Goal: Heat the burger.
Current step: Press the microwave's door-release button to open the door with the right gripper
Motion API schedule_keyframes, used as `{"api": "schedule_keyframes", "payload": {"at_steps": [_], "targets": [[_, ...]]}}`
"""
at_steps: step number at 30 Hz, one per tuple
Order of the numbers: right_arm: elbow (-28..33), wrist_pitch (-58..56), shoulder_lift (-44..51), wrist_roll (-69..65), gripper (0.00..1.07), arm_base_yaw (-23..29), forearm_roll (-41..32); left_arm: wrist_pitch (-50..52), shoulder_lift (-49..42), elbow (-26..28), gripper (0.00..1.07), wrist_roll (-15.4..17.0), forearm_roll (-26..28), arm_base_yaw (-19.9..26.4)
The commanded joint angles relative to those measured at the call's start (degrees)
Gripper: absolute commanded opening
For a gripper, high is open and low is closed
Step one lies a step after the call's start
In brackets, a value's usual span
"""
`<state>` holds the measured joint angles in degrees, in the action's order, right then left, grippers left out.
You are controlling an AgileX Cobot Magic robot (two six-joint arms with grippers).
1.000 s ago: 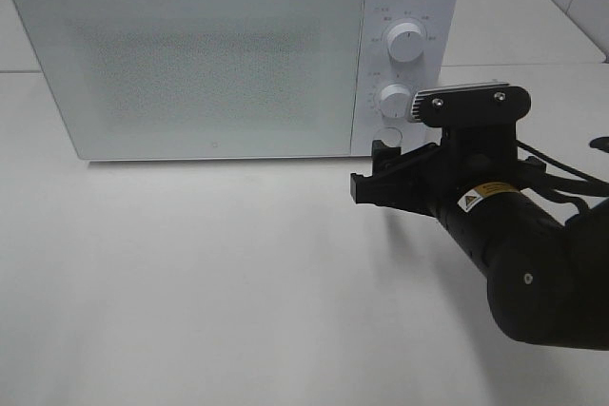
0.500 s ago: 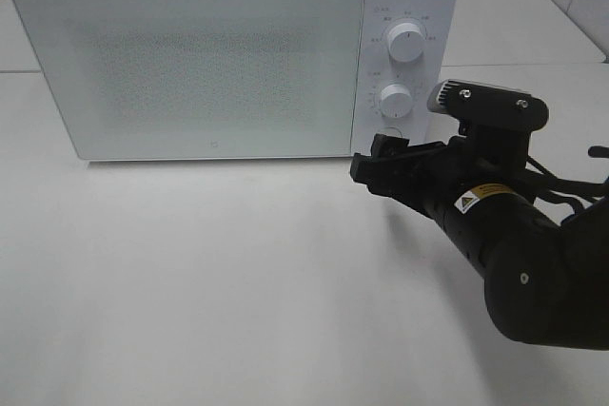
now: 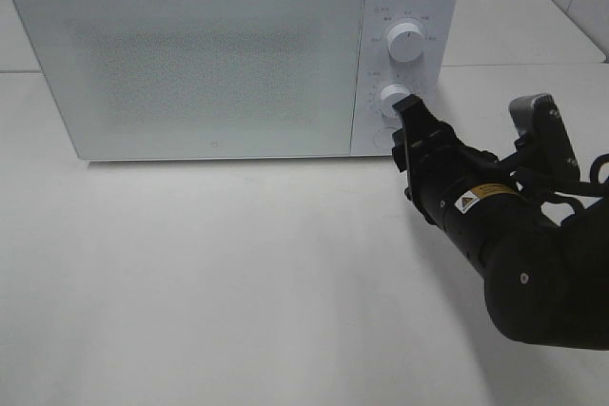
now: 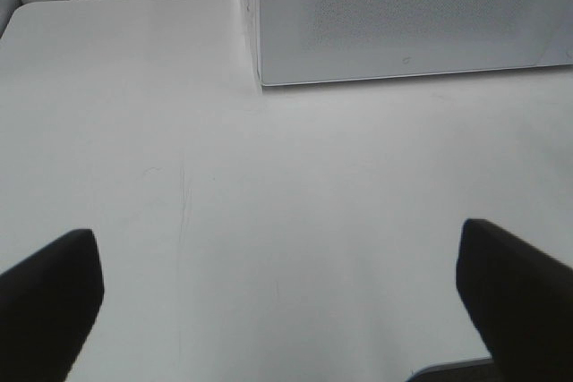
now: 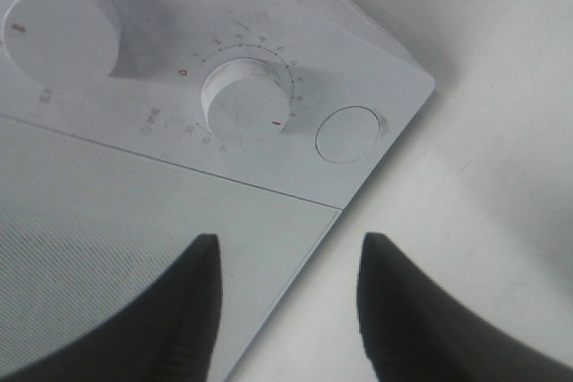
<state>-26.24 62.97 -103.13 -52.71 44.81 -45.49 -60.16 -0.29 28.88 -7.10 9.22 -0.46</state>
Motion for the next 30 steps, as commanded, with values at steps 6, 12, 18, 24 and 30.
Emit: {"api": "schedule_keyframes", "payload": {"at_steps": [6,12,18,24,30], "targets": [[-0.63,-0.29,0.17,-15.30,0.16,0.23,-0.17,0.63,-1.15,-0.17,1.00,0.00,0.29,0.17],[-0.63,-2.58,0.17,-19.71,0.00,0.23,-3.50,0.63,-1.15,-0.17,1.00,0.00,0.29,0.17],[-0.63,-3.90,0.17,-20.86,0.00,0.06,-5.90,0.63,-1.15,-0.17,1.00,0.00,0.29,0.17],[-1.72,-5.16,-1.83,-21.31,0.00,-1.32,-5.33,0.63,-1.15,-0.17,1.00,0.00,0.29,0.17],[-5.33,-5.50,-5.44,-23.55,0.00,-2.98,-3.72,0.63,-1.15,-0.17,1.00,0.00,0.29,0.17]]}}
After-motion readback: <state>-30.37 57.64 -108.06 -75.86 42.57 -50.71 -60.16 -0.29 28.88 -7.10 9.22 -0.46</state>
